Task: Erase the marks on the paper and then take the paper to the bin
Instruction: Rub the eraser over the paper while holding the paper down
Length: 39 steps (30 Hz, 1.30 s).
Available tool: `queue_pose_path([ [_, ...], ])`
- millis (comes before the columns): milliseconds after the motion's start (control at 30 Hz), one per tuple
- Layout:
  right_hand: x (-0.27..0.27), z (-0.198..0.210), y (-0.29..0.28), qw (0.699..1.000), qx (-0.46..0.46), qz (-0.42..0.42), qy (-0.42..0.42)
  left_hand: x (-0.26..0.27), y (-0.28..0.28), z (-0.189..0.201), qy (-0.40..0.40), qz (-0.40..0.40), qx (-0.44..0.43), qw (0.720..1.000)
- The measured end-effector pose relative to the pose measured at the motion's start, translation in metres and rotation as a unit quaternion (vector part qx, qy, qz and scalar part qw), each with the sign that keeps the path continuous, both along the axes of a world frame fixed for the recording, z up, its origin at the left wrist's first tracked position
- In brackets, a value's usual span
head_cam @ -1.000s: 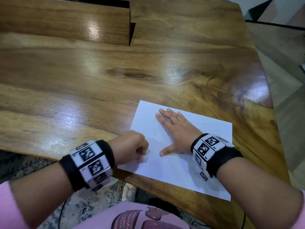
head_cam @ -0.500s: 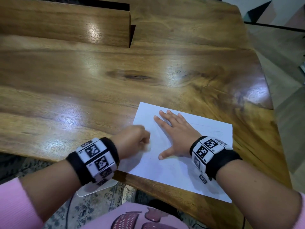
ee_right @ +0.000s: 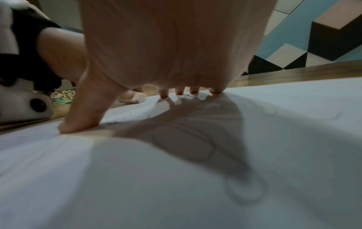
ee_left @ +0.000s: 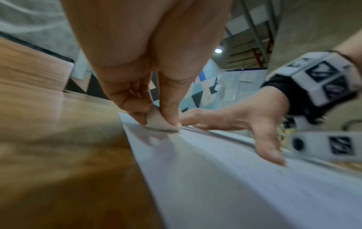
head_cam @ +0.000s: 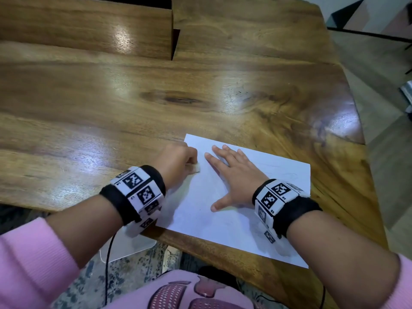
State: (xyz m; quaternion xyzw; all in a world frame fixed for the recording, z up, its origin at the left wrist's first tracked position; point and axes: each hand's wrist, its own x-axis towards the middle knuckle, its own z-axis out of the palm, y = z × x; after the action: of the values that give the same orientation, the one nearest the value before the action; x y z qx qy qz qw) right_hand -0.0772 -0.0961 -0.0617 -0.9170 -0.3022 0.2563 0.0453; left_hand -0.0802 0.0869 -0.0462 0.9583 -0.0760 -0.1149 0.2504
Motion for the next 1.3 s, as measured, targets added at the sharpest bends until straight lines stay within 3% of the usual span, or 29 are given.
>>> queue_pose_path([
  [167,0.0,0.0,0.0,1.0,-0.006,0.003,0.002,-0.016,0.01,0.009,0.14,-0.109,0.045,0.983],
  [300,0.0,-0.003,-0.001,1.0,-0.005,0.003,-0.008,0.006,0.006,0.009,0.041,-0.003,0.01,0.999],
  [367,0.0,-0.004,0.0,1.0,-0.007,0.005,-0.009,0.007,0.008,0.007,0.023,0.008,0.01,1.0],
  [533,0.001,-0.005,-0.001,1.0,-0.007,0.009,-0.005,-0.025,0.024,0.009,0.158,-0.097,0.048,0.981],
  [700,0.001,-0.006,0.0,1.0,-0.011,0.008,-0.009,0.011,0.01,0.005,0.052,-0.03,0.026,0.998],
  [967,0.001,-0.006,0.0,1.0,-0.003,0.005,-0.003,-0.031,0.03,0.002,0.133,-0.104,0.048,0.984],
  [1167,0.001,-0.006,0.001,1.0,-0.009,0.005,-0.004,0.011,0.013,-0.004,0.039,-0.04,0.012,0.998],
  [1300,0.001,-0.005,0.0,1.0,-0.006,0.004,-0.003,-0.016,0.019,-0.005,0.033,-0.082,0.0,0.996],
])
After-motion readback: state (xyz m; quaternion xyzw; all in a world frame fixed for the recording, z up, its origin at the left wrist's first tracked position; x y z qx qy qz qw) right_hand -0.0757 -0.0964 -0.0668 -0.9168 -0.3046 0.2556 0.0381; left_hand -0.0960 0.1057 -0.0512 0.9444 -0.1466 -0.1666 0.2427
